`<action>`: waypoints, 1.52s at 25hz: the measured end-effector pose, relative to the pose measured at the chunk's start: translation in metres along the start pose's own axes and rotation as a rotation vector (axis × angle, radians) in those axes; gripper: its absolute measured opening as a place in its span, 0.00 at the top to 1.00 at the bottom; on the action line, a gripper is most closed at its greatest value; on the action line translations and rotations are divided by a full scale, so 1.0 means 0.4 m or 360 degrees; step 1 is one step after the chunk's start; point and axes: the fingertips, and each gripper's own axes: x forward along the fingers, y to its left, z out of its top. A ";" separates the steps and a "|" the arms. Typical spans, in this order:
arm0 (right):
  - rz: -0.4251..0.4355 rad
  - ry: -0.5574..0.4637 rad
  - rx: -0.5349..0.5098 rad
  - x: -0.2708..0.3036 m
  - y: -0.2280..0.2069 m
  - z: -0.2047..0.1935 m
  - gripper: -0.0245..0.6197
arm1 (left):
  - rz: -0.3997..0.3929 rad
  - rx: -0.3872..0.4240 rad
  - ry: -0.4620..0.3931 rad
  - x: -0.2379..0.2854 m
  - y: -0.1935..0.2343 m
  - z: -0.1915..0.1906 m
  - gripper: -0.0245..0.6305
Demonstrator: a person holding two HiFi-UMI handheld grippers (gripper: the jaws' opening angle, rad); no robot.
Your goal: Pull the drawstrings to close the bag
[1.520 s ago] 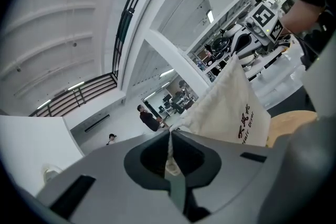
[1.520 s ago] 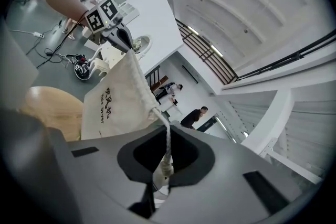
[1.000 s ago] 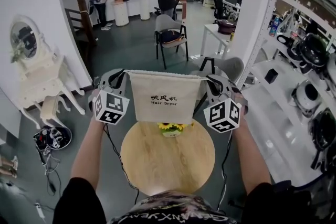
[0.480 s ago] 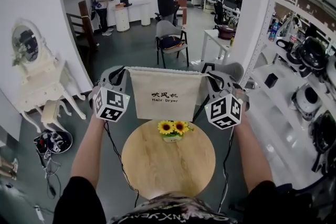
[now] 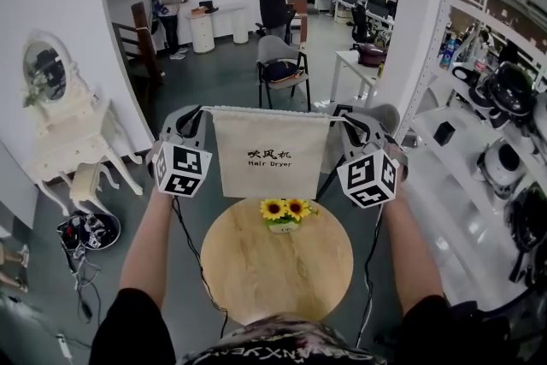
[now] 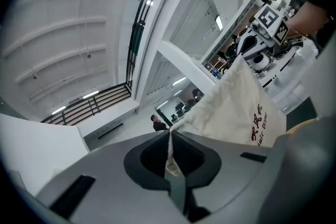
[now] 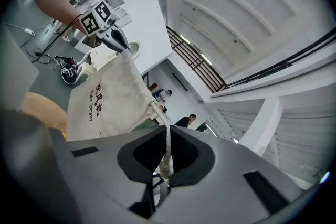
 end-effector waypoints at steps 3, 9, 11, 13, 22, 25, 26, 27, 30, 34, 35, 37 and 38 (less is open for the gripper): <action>-0.0005 0.0000 0.0031 0.002 -0.008 -0.004 0.96 | 0.0026 -0.0030 0.0006 -0.002 0.015 -0.003 0.93; -0.0007 0.0005 0.0091 0.004 -0.014 -0.008 0.96 | 0.0055 -0.0079 0.0004 -0.008 0.040 -0.010 0.93; -0.0011 0.0003 0.0117 0.003 -0.022 -0.010 0.96 | 0.0068 -0.0096 0.0006 -0.010 0.049 -0.008 0.93; -0.0012 0.0000 0.0135 0.003 -0.030 -0.012 0.96 | 0.0076 -0.0123 0.0002 -0.007 0.057 -0.006 0.93; -0.0021 0.0010 0.0200 0.011 -0.050 -0.023 0.96 | 0.0116 -0.0215 0.0037 -0.001 0.083 -0.033 0.93; -0.0028 0.0012 0.0222 0.014 -0.061 -0.027 0.96 | 0.0136 -0.0225 0.0028 0.000 0.095 -0.031 0.93; -0.0031 0.0011 0.0232 0.015 -0.063 -0.028 0.96 | 0.0140 -0.0224 0.0021 -0.001 0.099 -0.026 0.93; -0.0035 0.0011 0.0245 0.015 -0.065 -0.030 0.96 | 0.0144 -0.0230 0.0013 -0.003 0.102 -0.022 0.93; -0.0044 0.0003 0.0305 0.017 -0.069 -0.037 0.96 | 0.0158 -0.0264 0.0003 -0.004 0.111 -0.020 0.93; -0.0068 -0.0004 0.0428 0.012 -0.081 -0.040 0.96 | 0.0168 -0.0294 -0.0005 -0.005 0.119 -0.022 0.93; -0.0070 -0.0007 0.0448 0.011 -0.083 -0.040 0.96 | 0.0167 -0.0301 -0.0006 -0.005 0.119 -0.023 0.93; -0.0071 -0.0013 0.0471 0.012 -0.088 -0.044 0.96 | 0.0166 -0.0312 -0.0008 -0.002 0.120 -0.023 0.93; -0.0072 -0.0015 0.0479 0.013 -0.090 -0.048 0.96 | 0.0167 -0.0316 -0.0009 0.000 0.120 -0.022 0.93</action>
